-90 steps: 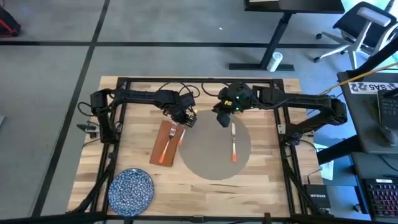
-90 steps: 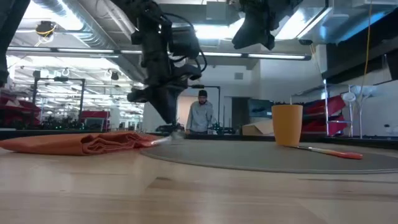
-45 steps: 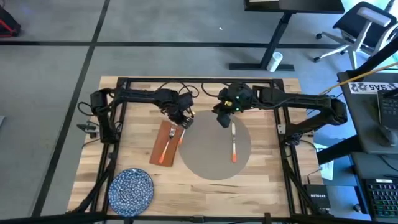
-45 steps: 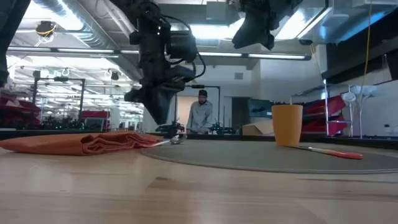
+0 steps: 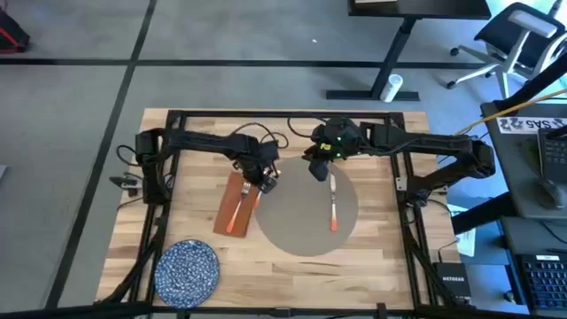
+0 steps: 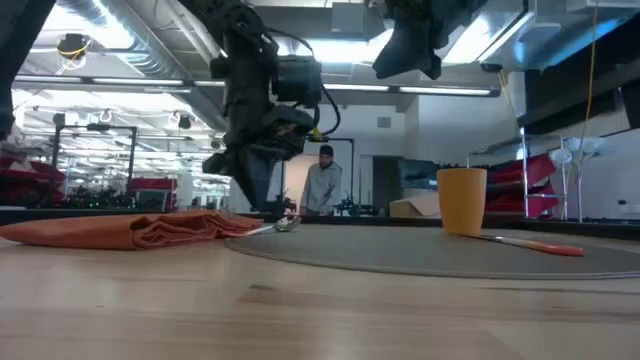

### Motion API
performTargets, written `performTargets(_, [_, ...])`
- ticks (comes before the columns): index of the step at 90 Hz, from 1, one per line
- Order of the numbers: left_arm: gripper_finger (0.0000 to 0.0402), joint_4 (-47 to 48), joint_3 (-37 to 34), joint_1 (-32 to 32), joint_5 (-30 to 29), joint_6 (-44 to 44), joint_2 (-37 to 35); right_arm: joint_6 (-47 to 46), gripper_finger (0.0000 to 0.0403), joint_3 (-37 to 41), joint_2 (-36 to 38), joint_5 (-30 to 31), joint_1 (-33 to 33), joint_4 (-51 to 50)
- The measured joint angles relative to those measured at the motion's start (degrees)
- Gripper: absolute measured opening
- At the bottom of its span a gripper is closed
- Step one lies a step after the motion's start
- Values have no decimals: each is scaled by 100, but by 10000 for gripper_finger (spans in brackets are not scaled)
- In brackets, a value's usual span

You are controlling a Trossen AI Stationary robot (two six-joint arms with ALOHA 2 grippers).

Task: Set table place
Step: Put the orange spoon on the gray mat

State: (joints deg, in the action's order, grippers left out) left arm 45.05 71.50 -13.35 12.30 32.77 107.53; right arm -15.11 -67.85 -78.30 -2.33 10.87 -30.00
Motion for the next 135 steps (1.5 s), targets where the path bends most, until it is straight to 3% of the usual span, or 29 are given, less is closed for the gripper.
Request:
performTargets(42, [0, -130, 26, 99, 47, 193, 296, 0, 74, 0, 0, 10, 4, -9])
performTargets(71, [0, -1048, 38, 103, 179, 457, 294, 2, 74, 0, 0, 35, 2, -11])
performTargets(86, [0, -740, 202, 42, 148, 80, 273, 2, 74, 0, 0, 42, 2, -9])
performTargets(111, [0, 767, 680, -271, -669, -614, 119, 0, 74, 0, 0, 40, 2, -8])
performTargets(135, [0, 132, 334, -315, -396, -420, 165, 0, 74, 0, 0, 43, 2, -13])
